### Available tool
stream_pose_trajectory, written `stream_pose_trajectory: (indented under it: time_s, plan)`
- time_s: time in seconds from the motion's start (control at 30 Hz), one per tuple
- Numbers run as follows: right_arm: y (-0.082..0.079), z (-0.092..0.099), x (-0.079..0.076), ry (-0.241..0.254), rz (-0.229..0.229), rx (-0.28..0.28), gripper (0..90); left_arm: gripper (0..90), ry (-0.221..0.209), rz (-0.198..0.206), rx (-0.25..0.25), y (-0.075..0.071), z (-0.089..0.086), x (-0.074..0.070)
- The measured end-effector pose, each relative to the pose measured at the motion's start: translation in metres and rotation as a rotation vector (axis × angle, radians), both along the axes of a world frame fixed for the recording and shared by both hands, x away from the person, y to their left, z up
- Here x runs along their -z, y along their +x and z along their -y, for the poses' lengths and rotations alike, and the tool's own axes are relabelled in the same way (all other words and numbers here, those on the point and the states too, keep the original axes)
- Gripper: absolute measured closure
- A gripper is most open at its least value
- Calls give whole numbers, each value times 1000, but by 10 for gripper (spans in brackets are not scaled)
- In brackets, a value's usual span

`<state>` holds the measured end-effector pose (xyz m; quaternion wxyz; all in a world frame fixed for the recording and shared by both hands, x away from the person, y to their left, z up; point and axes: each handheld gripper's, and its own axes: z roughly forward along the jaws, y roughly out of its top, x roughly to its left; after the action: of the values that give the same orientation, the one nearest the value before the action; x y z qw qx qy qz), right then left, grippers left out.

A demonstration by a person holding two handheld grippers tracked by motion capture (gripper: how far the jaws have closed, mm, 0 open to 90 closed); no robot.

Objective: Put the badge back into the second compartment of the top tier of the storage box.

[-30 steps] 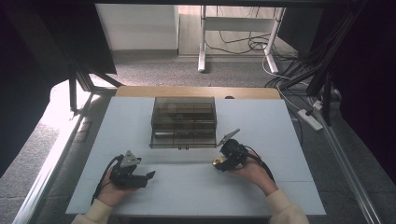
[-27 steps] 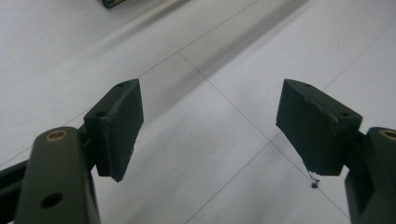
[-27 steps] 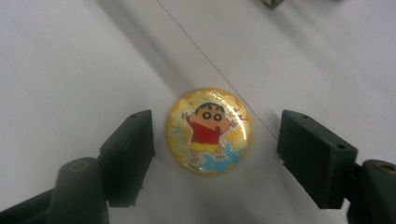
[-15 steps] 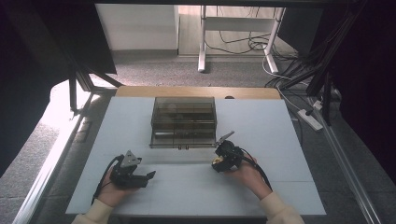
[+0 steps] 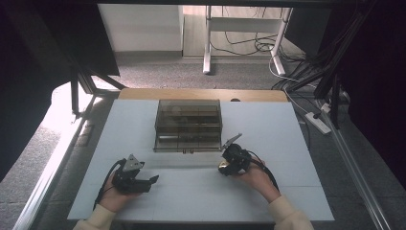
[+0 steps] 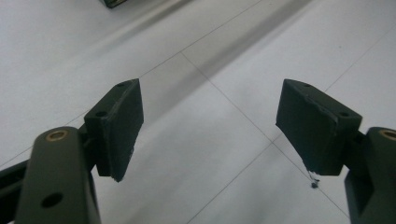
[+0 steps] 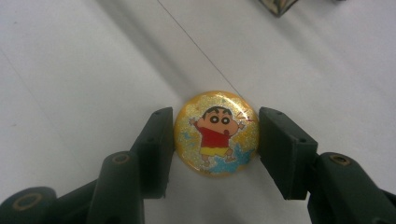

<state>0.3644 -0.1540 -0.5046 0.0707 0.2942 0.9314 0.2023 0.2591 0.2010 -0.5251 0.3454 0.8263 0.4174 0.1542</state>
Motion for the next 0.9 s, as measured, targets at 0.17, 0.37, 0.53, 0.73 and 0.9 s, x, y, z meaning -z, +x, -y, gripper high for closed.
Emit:
stream_pose_trajectory:
  time_s: [0.17, 0.37, 0.53, 0.73, 0.9]
  plan:
    - [0, 3, -1, 11, -11, -9, 469, 238, 0, 2, 1, 0, 0, 0]
    - [1, 7, -4, 23, -13, -6, 468, 238, 1, 2, 0, 0, 0, 0]
    - [2, 15, -10, 62, -6, 1, 468, 238, 0, 2, -1, 0, -1, -1]
    - [3, 28, -27, 116, 25, 14, 468, 238, 0, 3, 0, 0, -1, -1]
    - [3, 37, -41, 165, 55, 35, 468, 238, 2, 4, 1, 0, -1, -1]
